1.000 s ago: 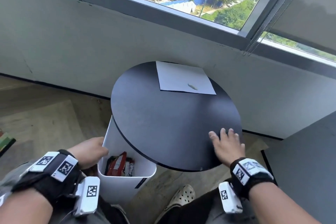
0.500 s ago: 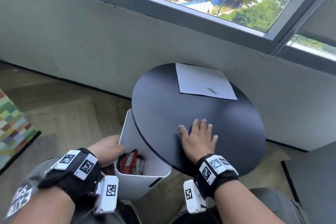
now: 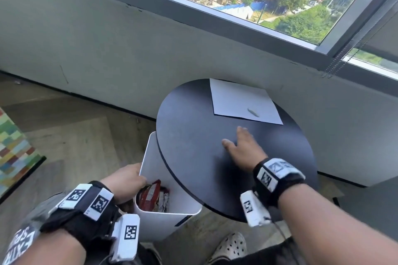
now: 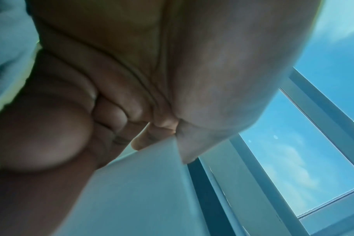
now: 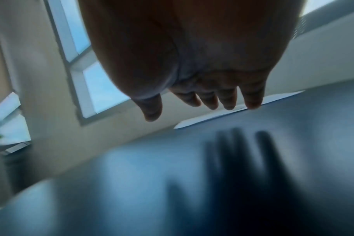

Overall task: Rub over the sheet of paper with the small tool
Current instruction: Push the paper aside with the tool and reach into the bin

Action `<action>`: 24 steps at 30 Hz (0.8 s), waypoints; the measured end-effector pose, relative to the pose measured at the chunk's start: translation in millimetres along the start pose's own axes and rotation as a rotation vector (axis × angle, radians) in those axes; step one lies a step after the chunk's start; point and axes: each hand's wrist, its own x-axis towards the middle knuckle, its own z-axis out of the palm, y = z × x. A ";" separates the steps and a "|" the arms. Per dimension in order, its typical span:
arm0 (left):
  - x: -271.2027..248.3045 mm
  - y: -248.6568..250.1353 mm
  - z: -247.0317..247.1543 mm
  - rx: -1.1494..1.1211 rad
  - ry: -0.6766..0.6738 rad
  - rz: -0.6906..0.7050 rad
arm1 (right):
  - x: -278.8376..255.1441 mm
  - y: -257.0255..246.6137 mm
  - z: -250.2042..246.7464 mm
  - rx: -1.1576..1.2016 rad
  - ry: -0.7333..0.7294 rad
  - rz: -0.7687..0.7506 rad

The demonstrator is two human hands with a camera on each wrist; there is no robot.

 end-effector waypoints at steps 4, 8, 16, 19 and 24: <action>-0.8 0.1 -3.4 -0.010 -0.010 -0.028 | 2.8 5.2 20.8 -0.268 -0.083 0.036; 2.0 -1.9 -3.5 -0.031 -0.025 -0.047 | -61.0 -50.6 48.5 -0.338 -0.244 -0.554; -2.3 -0.9 -3.8 -0.115 -0.037 -0.085 | 11.6 -14.5 17.8 -0.334 -0.074 -0.111; -3.9 2.2 -5.7 -0.172 -0.052 -0.107 | -22.2 -33.1 37.6 -0.434 -0.202 -0.464; -4.2 5.2 -6.2 -0.205 -0.051 -0.111 | -5.3 -60.4 12.3 -0.334 -0.181 -0.874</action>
